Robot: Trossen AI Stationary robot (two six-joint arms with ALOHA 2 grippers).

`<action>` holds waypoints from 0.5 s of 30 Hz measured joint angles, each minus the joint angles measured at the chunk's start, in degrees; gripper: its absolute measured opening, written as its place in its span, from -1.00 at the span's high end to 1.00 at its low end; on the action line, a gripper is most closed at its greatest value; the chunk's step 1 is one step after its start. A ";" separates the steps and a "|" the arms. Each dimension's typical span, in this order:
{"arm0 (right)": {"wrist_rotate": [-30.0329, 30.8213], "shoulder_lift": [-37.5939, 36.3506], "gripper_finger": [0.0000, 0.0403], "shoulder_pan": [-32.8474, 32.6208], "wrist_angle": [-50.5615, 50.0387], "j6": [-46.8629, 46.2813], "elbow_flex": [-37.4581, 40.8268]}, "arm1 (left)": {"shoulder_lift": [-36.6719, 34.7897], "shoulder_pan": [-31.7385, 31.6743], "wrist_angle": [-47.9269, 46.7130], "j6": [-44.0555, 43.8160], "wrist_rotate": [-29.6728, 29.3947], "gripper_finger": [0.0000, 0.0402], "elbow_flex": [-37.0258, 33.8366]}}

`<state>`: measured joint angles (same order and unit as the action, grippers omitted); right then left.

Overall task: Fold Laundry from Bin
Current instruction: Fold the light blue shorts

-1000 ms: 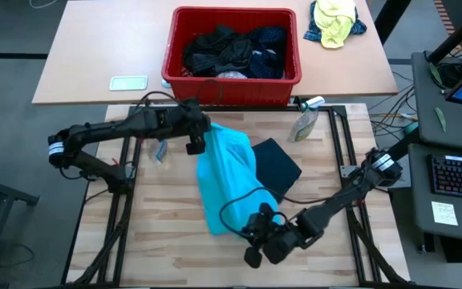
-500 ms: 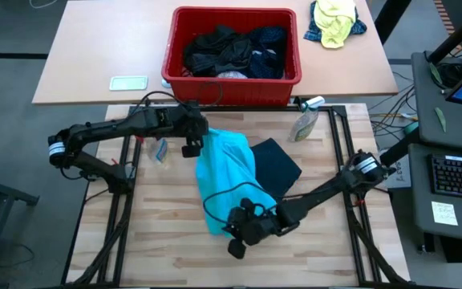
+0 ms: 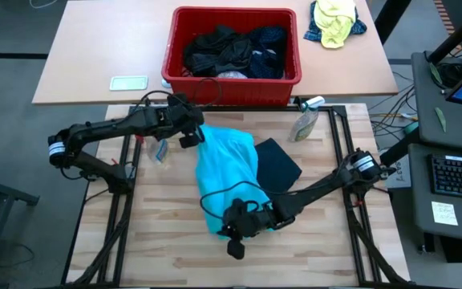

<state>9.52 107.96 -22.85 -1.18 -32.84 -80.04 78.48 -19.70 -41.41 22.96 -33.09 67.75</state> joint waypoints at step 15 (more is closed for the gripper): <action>-4.52 3.54 0.88 1.81 1.63 -2.43 0.28 | -0.09 1.37 -2.78 -1.78 26.73 0.22 -0.02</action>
<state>5.00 111.50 -21.04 0.45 -35.27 -79.76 78.39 -18.34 -44.19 21.18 -6.36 67.72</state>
